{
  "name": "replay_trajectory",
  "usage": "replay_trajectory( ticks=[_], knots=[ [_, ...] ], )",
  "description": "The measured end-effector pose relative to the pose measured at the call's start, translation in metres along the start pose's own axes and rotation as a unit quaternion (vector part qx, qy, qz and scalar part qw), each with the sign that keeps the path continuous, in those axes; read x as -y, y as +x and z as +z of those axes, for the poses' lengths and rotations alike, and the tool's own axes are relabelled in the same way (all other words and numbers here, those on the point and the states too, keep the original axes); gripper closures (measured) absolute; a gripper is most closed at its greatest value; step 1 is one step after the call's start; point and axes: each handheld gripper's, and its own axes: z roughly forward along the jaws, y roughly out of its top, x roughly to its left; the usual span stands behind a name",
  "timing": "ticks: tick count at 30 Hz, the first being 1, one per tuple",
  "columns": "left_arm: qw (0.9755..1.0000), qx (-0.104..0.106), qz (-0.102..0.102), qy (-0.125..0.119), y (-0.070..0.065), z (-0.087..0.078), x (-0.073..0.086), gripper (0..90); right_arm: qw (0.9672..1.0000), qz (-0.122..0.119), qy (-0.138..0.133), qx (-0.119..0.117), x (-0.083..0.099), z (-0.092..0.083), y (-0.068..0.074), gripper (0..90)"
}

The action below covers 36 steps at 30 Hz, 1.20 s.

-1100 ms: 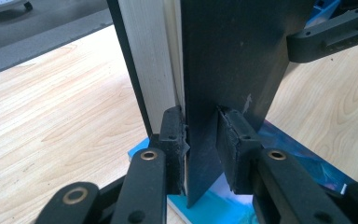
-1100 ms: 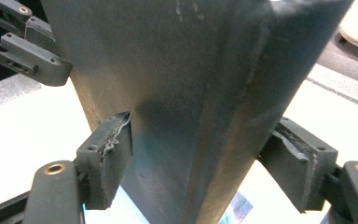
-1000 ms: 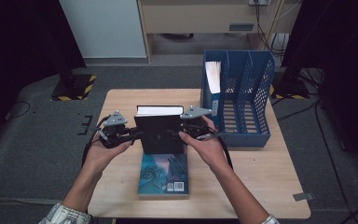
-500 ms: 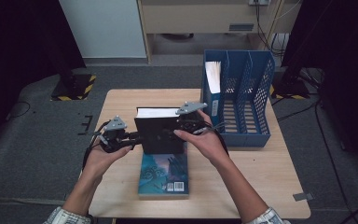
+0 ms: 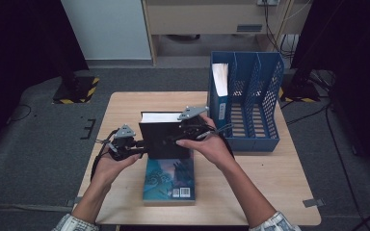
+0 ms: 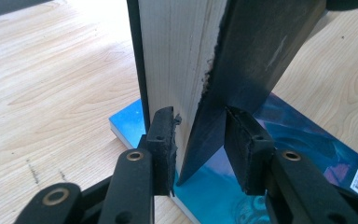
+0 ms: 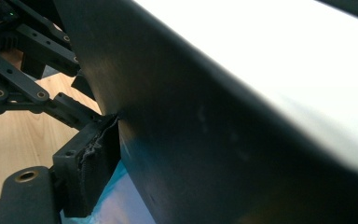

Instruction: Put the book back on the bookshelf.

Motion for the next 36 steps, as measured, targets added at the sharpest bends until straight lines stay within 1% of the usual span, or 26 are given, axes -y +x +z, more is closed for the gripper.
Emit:
replay_trajectory(
  ticks=[2,7,11,13,16,17,21,26,31,35,36],
  knots=[
    [1.0000,-0.002,0.001,0.002,0.001,0.000,-0.001,63.5,1.0000,0.000,-0.001,0.002,0.000,0.000,0.000,17.3],
    [1.0000,-0.007,-0.006,-0.001,0.005,0.002,-0.002,63.9,1.0000,-0.005,0.004,0.005,0.001,-0.004,0.002,22.8],
    [0.9999,-0.010,-0.013,-0.003,0.010,0.005,-0.004,65.0,0.9999,-0.007,-0.003,0.010,0.003,-0.006,0.004,25.2],
    [0.9998,-0.013,-0.012,-0.003,0.012,0.007,-0.005,64.8,0.9999,-0.005,-0.003,0.014,0.004,-0.007,0.006,26.3],
    [0.9997,-0.015,-0.018,-0.003,0.014,0.008,-0.007,64.2,0.9997,0.001,-0.009,0.023,0.006,-0.009,0.008,30.2],
    [0.9997,-0.017,-0.015,-0.002,0.015,0.009,-0.008,64.1,0.9997,0.003,-0.009,0.025,0.006,-0.010,0.009,30.8],
    [0.9996,-0.019,-0.021,-0.004,0.019,0.011,-0.009,63.5,0.9997,0.003,-0.006,0.023,0.005,-0.012,0.012,34.7],
    [0.9995,-0.020,-0.024,-0.007,0.022,0.014,-0.011,63.1,0.9995,0.006,-0.013,0.029,0.008,-0.014,0.013,41.6],
    [0.9993,-0.017,-0.032,-0.010,0.024,0.016,-0.011,62.7,0.9995,0.011,-0.016,0.025,0.008,-0.014,0.013,41.8],
    [0.9993,-0.019,-0.030,-0.010,0.025,0.016,-0.011,62.1,0.9995,0.013,-0.016,0.024,0.007,-0.014,0.013,41.6],
    [0.9992,-0.023,-0.031,-0.012,0.025,0.016,-0.011,60.7,0.9991,0.013,-0.023,0.032,0.006,-0.012,0.014,41.0]
  ],
)
